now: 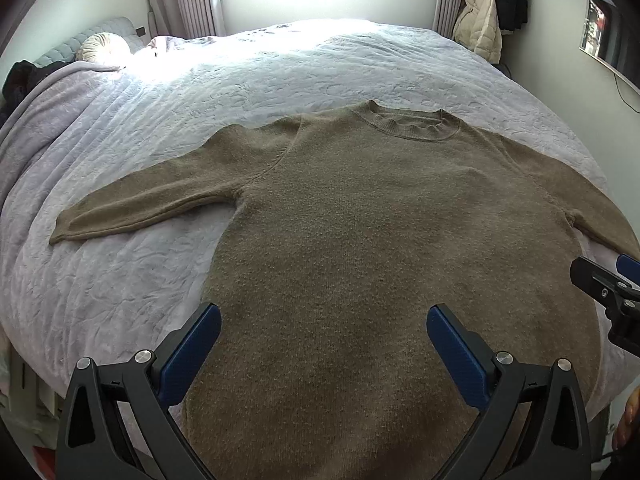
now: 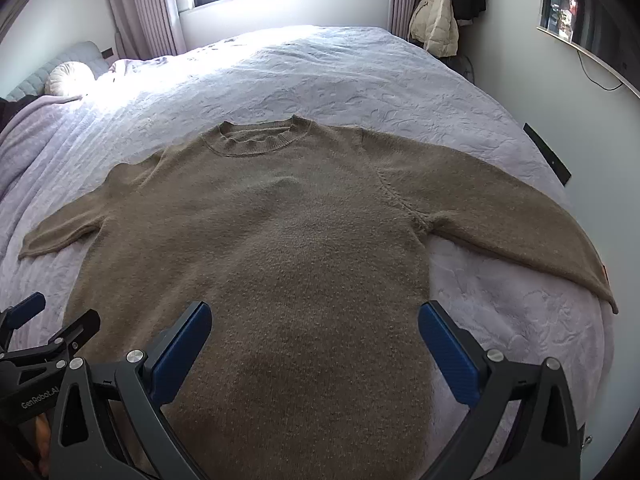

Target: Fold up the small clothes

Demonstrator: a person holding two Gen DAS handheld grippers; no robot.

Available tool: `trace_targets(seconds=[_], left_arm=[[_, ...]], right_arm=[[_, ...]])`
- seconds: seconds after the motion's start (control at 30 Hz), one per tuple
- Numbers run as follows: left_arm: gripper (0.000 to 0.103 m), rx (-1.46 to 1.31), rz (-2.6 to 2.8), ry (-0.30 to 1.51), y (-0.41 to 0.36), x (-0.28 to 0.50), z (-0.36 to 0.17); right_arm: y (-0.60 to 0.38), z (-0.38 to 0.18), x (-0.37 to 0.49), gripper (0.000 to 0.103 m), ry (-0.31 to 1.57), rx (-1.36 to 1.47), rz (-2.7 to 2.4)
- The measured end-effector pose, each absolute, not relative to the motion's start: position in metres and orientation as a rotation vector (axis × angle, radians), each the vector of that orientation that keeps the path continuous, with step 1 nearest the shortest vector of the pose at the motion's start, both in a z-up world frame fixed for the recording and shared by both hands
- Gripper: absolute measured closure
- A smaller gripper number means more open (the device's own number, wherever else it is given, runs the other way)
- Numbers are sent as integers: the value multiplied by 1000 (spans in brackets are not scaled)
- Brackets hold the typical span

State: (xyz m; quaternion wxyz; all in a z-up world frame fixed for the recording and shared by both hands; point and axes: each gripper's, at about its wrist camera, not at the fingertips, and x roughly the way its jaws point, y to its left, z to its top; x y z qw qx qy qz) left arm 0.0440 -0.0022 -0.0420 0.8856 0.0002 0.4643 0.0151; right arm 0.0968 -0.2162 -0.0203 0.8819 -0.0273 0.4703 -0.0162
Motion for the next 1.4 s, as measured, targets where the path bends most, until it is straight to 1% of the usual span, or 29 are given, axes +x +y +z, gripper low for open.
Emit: trace_targets(seconds=[1.13,1.4], left_arm=[[0,-20,39,992,12,63,-55],[0,-36,6,977,14,68,-50]], right_arm=[[-207,-36,120,0,1018,-100,-59],[-203,-36,124,0,1003,-101,-41]])
